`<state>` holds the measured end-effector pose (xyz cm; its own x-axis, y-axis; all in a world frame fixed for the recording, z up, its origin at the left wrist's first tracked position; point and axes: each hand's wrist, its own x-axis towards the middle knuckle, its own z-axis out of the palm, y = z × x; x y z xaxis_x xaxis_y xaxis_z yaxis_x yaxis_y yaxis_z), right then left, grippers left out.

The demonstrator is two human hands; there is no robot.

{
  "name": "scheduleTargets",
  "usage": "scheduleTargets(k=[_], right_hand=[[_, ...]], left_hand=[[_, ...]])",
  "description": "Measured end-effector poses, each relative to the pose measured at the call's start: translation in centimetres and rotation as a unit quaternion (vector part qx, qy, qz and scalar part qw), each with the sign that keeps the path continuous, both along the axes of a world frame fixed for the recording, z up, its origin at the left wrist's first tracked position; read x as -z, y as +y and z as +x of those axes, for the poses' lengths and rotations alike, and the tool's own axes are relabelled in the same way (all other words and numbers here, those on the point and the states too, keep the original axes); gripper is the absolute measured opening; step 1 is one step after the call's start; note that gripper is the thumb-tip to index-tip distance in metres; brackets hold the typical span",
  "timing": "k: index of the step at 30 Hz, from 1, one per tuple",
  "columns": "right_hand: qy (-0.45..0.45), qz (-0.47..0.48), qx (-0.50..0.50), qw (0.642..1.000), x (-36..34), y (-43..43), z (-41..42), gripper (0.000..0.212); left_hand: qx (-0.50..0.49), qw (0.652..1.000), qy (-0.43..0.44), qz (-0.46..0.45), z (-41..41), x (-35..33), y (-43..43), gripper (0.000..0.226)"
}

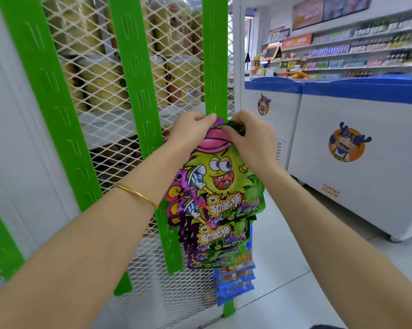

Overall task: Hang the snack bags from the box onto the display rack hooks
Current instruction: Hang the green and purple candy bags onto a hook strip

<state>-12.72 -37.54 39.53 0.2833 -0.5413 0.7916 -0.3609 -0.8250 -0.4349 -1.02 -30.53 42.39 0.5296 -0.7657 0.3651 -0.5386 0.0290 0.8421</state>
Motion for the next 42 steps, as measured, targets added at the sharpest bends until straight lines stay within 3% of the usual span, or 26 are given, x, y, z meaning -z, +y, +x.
scheduleTargets(k=[8,19,23,27,30,33,35,37,39,42], right_hand=[[-0.042,-0.106,0.075,0.991,0.9,0.2,0.8,0.02],[0.009,-0.033,0.043,0.998,2.8,0.5,0.3,0.02],[0.021,0.03,0.003,0.999,3.2,0.4,-0.1,0.02],[0.04,0.074,-0.004,0.996,3.1,0.4,-0.4,0.028],[-0.004,0.012,0.061,0.998,4.0,1.8,-1.4,0.037],[-0.083,-0.034,0.052,0.995,7.7,5.2,-2.5,0.024],[-0.033,0.024,-0.027,0.999,12.2,7.9,-3.0,0.015],[0.092,0.123,-0.11,0.982,17.9,9.8,-3.1,0.011],[0.237,0.215,-0.166,0.933,23.7,11.3,-2.9,0.01],[0.36,0.354,-0.222,0.835,31.2,13.2,-2.7,0.009]], left_hand=[[-0.005,0.999,0.038,-0.023,-0.2,-0.4,0.1,0.026],[-0.027,0.999,0.028,-0.006,-0.8,-0.1,1.5,0.037],[-0.013,0.998,-0.061,0.009,-0.7,0.9,2.2,0.03],[-0.035,0.988,-0.145,-0.026,-0.9,2.5,3.6,0.039],[-0.11,0.954,-0.271,-0.064,-1.4,4.6,5.9,0.041],[-0.135,0.937,-0.308,-0.092,-2.1,8.9,9.4,0.037],[-0.105,0.948,-0.291,-0.079,-2.1,13.3,12.0,0.033],[-0.077,0.96,-0.27,-0.019,-1.8,18.6,14.4,0.03],[-0.048,0.967,-0.245,0.054,-1.3,23.9,16.8,0.029],[-0.03,0.974,-0.176,0.142,-0.3,30.2,20.5,0.025]])
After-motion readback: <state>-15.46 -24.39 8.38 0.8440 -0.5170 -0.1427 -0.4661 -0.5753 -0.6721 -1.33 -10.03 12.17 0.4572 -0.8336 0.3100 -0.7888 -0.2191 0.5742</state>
